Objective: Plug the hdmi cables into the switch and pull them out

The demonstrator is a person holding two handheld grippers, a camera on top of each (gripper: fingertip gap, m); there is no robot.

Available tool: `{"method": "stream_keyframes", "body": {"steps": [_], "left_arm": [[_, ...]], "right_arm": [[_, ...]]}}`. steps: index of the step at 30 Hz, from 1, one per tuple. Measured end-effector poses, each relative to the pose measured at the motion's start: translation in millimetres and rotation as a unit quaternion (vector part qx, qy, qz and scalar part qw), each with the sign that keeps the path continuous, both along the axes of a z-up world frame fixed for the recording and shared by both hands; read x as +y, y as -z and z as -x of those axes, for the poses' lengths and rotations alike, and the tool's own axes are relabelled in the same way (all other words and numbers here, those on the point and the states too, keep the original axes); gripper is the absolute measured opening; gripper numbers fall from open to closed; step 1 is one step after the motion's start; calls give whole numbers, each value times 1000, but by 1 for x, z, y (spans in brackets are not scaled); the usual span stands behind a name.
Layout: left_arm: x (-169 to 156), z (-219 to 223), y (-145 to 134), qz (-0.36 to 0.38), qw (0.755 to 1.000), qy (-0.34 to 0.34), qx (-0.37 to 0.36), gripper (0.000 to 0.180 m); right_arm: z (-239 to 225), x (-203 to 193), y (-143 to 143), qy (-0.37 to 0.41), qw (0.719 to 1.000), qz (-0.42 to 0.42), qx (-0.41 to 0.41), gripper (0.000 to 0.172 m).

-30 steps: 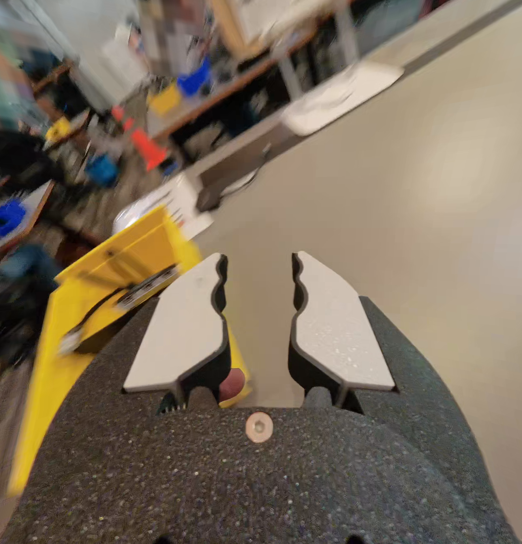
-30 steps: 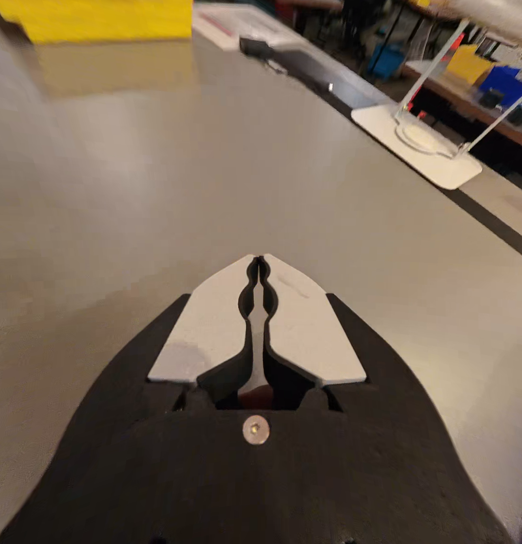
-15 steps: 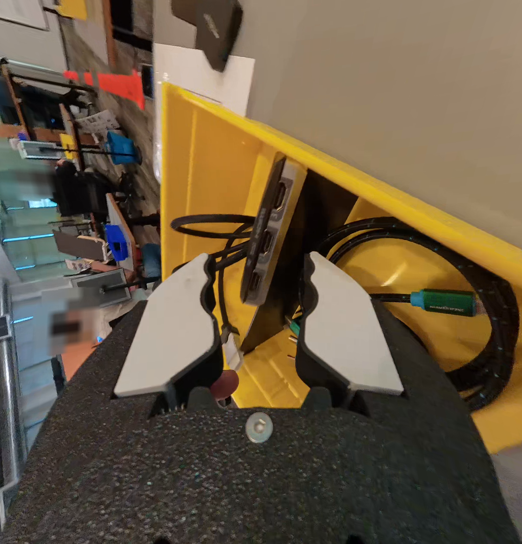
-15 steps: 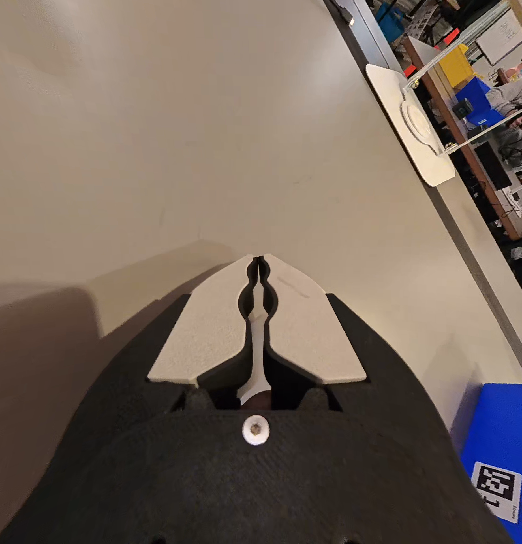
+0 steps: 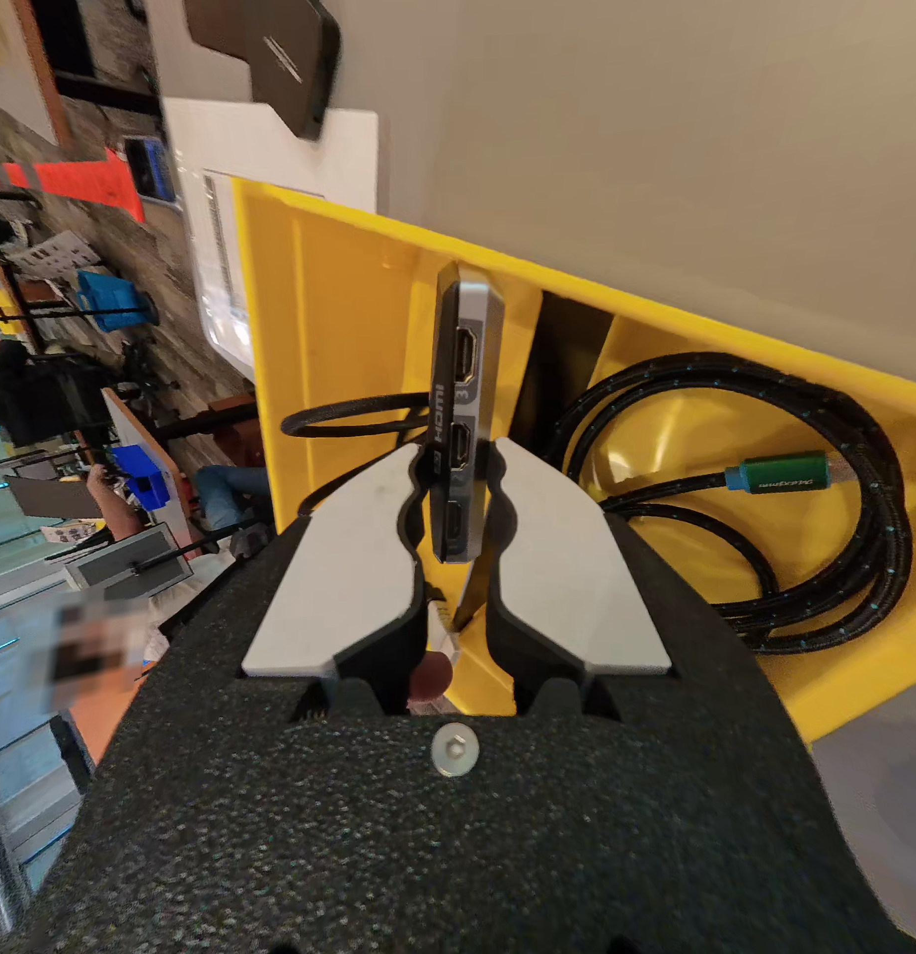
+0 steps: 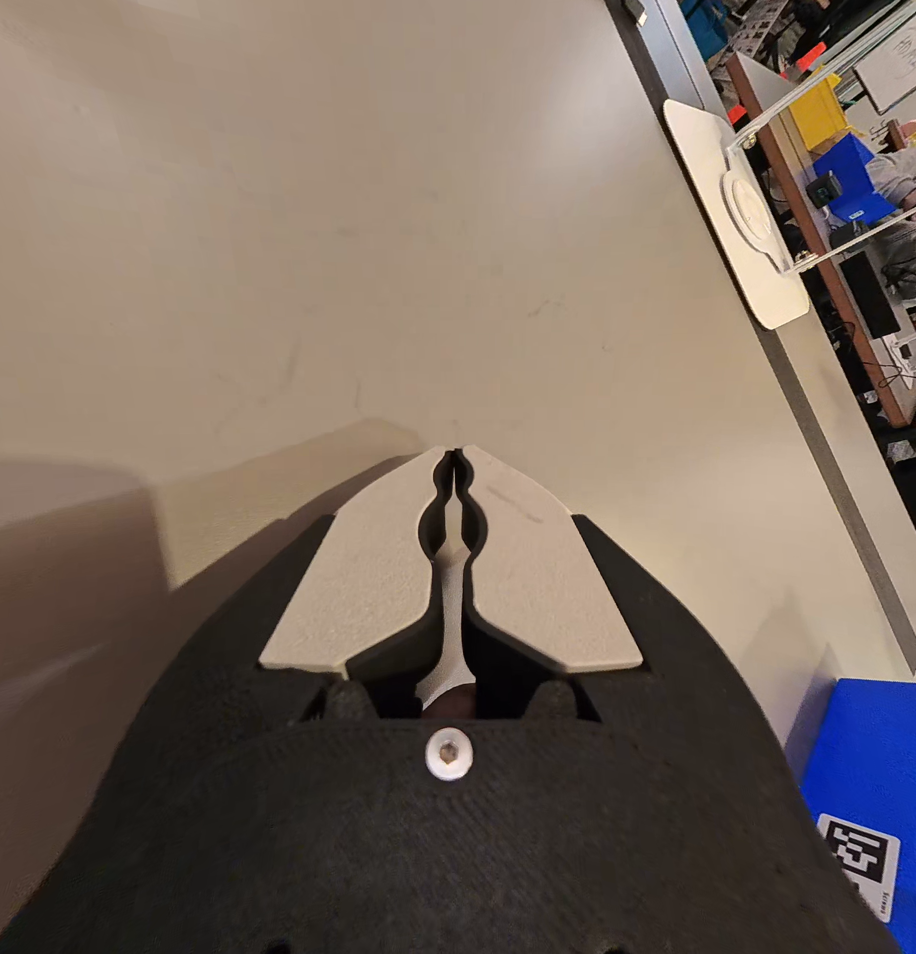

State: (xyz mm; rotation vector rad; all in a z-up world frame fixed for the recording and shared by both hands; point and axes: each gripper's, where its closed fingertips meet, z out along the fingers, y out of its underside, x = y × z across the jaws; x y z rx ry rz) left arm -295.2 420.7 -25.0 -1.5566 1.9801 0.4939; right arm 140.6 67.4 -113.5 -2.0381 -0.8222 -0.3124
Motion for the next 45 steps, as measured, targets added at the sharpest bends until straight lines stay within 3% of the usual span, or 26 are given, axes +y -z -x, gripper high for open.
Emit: {"method": "stream_keyframes", "body": {"steps": [6, 10, 16, 20, 24, 33, 40, 45], "left_arm": [[3, -10, -58, -123, 992, 26, -31, 21], [-10, -33, -120, -258, 962, 56, -65, 21], [-86, -122, -200, -379, 901, 155, -143, 21], [-155, -197, -217, -383, 861, 260, -211, 21], [-215, -267, -183, -343, 831, 360, -251, 21], [-292, -377, -51, -201, 797, 471, -321, 21], [-327, -397, 22, -138, 797, 509, -295, 21], [-339, -394, 50, -83, 806, 518, -274, 22]], "right_arm": [[0, 0, 0, -2, 1000, -3, -3, 0], [1, 0, 0, -3, 1000, -3, -4, 0], [-1, 1, -2, 1, 1000, -8, -3, 0], [-8, 4, -10, 15, 999, -37, 1, 0], [-23, 3, -19, 36, 997, -68, 7, 0], [-53, -2, -35, 70, 990, -118, 25, 0], [-53, -5, -39, 53, 990, -131, 21, 0], [-45, -4, -30, 35, 992, -120, -24, 0]]}}
